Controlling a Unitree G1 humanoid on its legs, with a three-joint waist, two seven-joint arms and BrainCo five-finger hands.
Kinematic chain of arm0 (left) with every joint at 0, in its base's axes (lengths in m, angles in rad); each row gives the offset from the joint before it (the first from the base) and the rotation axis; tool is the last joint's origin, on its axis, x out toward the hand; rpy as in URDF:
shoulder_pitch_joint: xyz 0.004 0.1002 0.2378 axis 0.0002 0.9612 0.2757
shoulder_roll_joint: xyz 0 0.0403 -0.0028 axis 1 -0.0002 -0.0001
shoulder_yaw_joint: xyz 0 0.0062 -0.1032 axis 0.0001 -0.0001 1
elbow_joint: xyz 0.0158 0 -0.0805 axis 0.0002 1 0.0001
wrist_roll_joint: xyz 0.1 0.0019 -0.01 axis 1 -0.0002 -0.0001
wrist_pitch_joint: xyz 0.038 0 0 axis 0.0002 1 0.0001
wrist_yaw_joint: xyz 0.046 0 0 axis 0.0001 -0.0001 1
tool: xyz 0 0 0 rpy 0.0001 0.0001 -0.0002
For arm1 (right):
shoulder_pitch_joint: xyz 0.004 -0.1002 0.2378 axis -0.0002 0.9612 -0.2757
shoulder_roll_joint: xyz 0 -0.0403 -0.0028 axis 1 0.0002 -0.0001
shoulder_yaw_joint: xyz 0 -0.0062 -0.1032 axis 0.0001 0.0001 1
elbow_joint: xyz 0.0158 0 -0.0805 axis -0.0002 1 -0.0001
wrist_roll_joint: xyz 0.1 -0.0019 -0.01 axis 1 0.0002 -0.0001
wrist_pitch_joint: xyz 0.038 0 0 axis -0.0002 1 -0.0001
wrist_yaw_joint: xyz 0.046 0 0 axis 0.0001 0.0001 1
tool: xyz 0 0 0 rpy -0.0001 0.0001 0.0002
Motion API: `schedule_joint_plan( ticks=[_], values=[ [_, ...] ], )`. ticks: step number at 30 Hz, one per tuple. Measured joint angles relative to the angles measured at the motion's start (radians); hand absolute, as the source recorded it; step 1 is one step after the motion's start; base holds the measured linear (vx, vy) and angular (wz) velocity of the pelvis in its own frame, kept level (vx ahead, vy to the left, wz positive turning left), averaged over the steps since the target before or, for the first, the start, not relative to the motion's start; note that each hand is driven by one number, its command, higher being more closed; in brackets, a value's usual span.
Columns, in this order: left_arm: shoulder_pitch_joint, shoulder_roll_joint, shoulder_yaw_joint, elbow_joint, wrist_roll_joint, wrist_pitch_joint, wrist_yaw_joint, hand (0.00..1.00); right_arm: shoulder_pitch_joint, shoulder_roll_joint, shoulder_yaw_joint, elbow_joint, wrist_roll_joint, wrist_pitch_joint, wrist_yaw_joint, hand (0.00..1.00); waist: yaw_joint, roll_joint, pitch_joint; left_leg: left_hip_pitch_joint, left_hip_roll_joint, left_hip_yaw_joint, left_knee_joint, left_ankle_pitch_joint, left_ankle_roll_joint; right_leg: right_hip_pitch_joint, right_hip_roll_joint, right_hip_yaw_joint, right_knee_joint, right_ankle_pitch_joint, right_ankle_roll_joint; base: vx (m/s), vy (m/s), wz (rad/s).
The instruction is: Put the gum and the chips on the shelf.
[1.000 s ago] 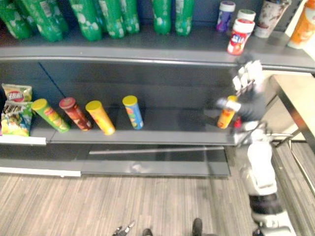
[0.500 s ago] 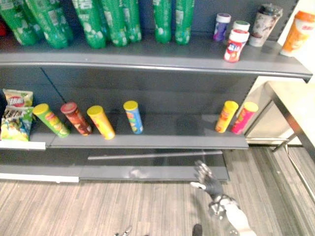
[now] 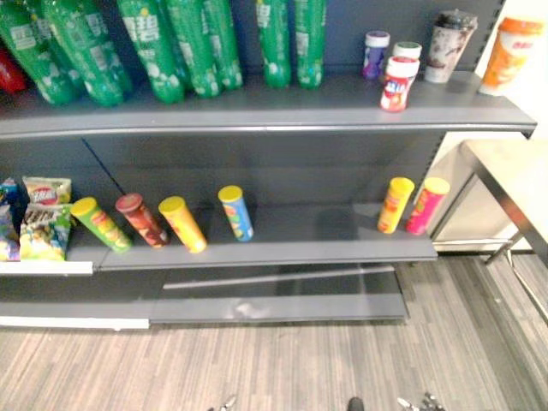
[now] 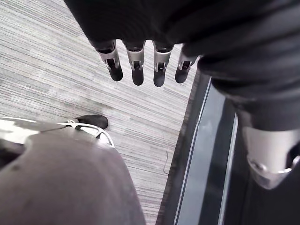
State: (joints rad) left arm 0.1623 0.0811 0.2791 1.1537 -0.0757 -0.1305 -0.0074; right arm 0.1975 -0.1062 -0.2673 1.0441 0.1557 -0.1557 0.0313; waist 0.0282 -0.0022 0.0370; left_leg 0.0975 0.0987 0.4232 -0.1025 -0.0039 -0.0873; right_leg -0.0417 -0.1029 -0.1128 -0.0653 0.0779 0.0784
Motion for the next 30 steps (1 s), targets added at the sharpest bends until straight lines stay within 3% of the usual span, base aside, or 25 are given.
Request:
schedule_joint_plan(
  ticks=[11,15,20,21,22,24,26,28,30],
  values=[
    [-0.002,0.0,-0.004,0.02,-0.042,-0.014,0.0,0.0,-0.02,0.024,-0.11,0.075,-0.003,0.013,-0.021,0.0,-0.008,-0.003,0.011,0.01,-0.018,0.0,0.016,-0.018,0.024,0.006,-0.026,0.005,0.019,-0.011,0.019,-0.01,0.0,0.0],
    [-0.039,0.006,-0.01,0.019,-0.079,-0.015,0.0,0.0,-0.03,0.049,-0.168,0.062,0.0,0.012,-0.033,0.0,-0.029,-0.003,0.075,-0.088,0.037,0.001,0.326,-0.173,0.039,-0.063,-0.048,0.021,0.218,-0.089,0.034,-0.02,0.011,-0.04],
    [-0.053,-0.003,-0.015,-0.014,-0.077,-0.018,-0.006,0.0,-0.02,0.092,-0.197,-0.03,0.002,0.014,-0.038,0.0,-0.051,0.021,0.129,-0.175,0.154,0.147,0.587,-0.339,0.065,-0.149,-0.011,0.109,0.237,-0.083,0.064,-0.14,0.149,-0.92],
    [-0.058,-0.008,-0.006,-0.016,-0.078,-0.019,-0.008,0.0,-0.016,0.1,-0.196,-0.056,0.006,0.014,-0.038,0.0,-0.051,0.04,0.138,-0.169,0.181,0.204,0.595,-0.349,0.084,-0.162,-0.03,0.036,0.233,-0.092,0.037,-0.13,0.206,-1.38],
    [-0.059,-0.008,-0.003,-0.022,-0.078,-0.02,-0.009,0.0,-0.016,0.1,-0.196,-0.059,0.009,0.014,-0.038,0.0,-0.05,0.036,0.143,-0.163,0.193,0.234,0.594,-0.351,0.089,-0.173,-0.041,-0.01,0.25,-0.096,0.029,-0.06,0.189,-1.47],
    [-0.072,0.0,0.0,-0.038,-0.079,-0.024,-0.01,0.0,-0.025,0.107,-0.187,-0.059,0.011,0.015,-0.047,0.0,-0.047,0.029,0.164,-0.138,0.242,0.349,0.59,-0.345,0.087,-0.181,-0.105,-0.24,0.374,-0.135,-0.031,0.0,0.15,-1.44],
    [-0.077,0.012,-0.019,-0.038,-0.08,-0.023,-0.014,0.0,-0.028,0.097,-0.155,-0.04,0.01,0.016,-0.049,0.0,-0.035,0.015,0.164,-0.099,0.242,0.435,0.56,-0.321,0.072,-0.154,-0.166,-0.328,0.437,-0.146,-0.048,0.11,0.073,-1.35],
    [-0.097,0.024,-0.068,-0.041,-0.086,-0.025,-0.025,0.0,-0.047,0.08,-0.134,-0.005,0.009,0.018,-0.05,0.0,-0.035,0.009,0.162,-0.091,0.239,0.49,0.539,-0.303,0.064,-0.105,-0.197,-0.352,0.431,-0.143,-0.045,0.11,-0.024,-1.01],
    [-0.114,0.035,-0.089,-0.04,-0.12,-0.025,-0.039,0.0,-0.068,0.063,-0.111,0.024,0.009,0.021,-0.053,0.0,-0.046,-0.006,0.157,-0.091,0.238,0.535,0.522,-0.272,0.049,-0.047,-0.176,-0.36,0.306,-0.128,-0.007,0.07,-0.15,-0.77]
  ],
)
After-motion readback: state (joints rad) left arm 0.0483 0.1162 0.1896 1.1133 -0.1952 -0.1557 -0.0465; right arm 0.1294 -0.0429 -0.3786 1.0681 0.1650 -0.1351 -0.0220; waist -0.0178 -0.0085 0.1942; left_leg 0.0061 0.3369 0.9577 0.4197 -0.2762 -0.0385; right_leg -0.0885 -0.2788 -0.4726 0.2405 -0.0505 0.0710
